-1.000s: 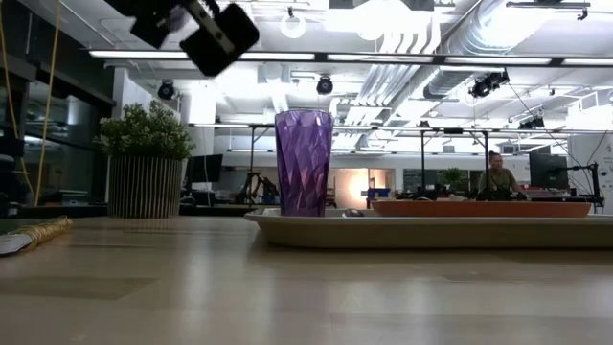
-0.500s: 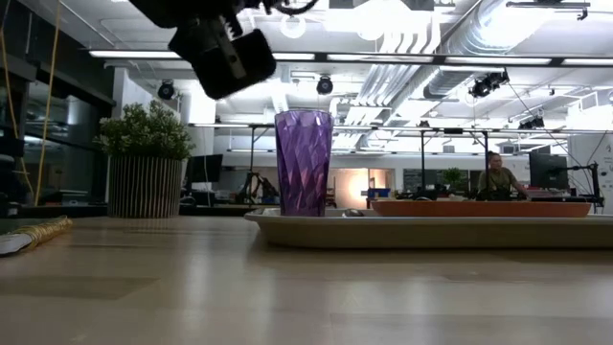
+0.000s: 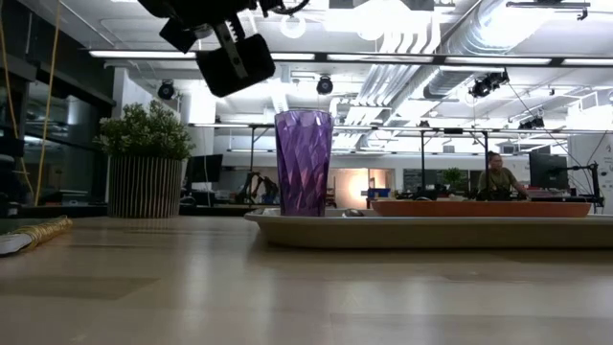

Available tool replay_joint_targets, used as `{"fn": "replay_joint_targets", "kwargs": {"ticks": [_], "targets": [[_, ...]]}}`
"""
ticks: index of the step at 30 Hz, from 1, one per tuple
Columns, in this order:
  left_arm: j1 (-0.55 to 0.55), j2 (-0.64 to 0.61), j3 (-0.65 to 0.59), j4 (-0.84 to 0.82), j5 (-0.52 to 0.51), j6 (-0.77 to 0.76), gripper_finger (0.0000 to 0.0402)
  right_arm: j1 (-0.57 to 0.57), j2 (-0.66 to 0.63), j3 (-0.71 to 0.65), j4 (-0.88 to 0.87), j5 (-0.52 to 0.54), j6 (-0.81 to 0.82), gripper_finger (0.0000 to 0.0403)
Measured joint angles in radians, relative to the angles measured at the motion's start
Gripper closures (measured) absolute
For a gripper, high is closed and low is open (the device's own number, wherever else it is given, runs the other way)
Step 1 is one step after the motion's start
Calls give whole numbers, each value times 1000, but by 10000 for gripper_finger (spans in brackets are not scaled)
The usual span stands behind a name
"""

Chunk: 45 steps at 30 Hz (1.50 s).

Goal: Pick and place plate/cup/fork/spoon on tray
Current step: Put the blue fork on the gray serving tray to the left of the orange spoon

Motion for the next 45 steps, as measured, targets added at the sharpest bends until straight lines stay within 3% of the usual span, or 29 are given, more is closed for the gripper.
{"fn": "replay_joint_targets", "kwargs": {"ticks": [8, 21, 36, 45], "targets": [[31, 1, 0, -2, -15, -17, 401, -2, 0, 0, -34, 8, -68, 143], [41, 1, 0, -14, -23, -36, 401, -2, 1, 0, -56, 81, -101, 290], [0, 1, 0, -13, -16, -105, 401, -16, 1, 0, -77, 84, -127, 311], [5, 1, -1, -13, -81, -101, 398, -32, 1, 0, -80, 70, -146, 395]]}}
